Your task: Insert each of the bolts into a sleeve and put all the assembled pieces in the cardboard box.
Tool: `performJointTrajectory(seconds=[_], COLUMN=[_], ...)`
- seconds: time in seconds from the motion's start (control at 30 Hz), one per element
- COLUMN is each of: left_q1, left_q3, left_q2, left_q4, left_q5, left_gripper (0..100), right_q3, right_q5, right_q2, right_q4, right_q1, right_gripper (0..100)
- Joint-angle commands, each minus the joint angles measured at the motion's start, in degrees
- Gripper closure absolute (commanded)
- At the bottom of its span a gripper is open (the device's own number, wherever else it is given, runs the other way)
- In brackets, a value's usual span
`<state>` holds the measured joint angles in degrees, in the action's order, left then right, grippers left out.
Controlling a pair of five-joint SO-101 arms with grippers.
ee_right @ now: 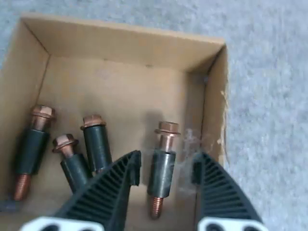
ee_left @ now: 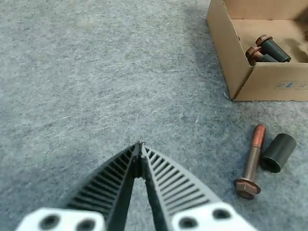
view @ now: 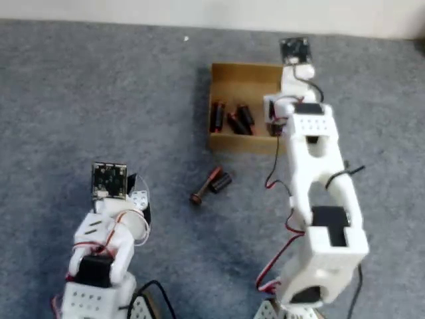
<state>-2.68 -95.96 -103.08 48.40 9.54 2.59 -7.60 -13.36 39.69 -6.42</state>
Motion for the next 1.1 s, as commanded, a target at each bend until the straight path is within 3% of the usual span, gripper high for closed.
performJointTrajectory(seconds=[0.0, 0.23, 0.63, 0.87, 1.07], left_q1=[0.9, 0.9, 0.9, 0.9, 0.9], left_q3=[-1.3, -1.3, -1.3, -1.3, -1.3], left_q2=[-0.3, -0.3, -0.3, -0.3, -0.3], left_q4=[-1.4, -0.7, -0.7, -0.6, -0.6], left_q5=[-0.6, -0.6, -0.6, -0.6, -0.6], left_gripper=[99, 99, 99, 99, 99], right_q3=[-3.9, -3.6, 8.0, 15.9, 18.7], right_q5=[1.2, 1.2, 2.0, 17.3, 28.0], right_q2=[1.5, 5.6, 22.2, 27.8, 24.3], right_q4=[3.5, 10.8, 23.8, 23.8, 23.7], right_q1=[0.4, -1.5, -12.8, -18.2, -24.6], right_gripper=[82.9, 82.9, 82.9, 82.9, 82.9])
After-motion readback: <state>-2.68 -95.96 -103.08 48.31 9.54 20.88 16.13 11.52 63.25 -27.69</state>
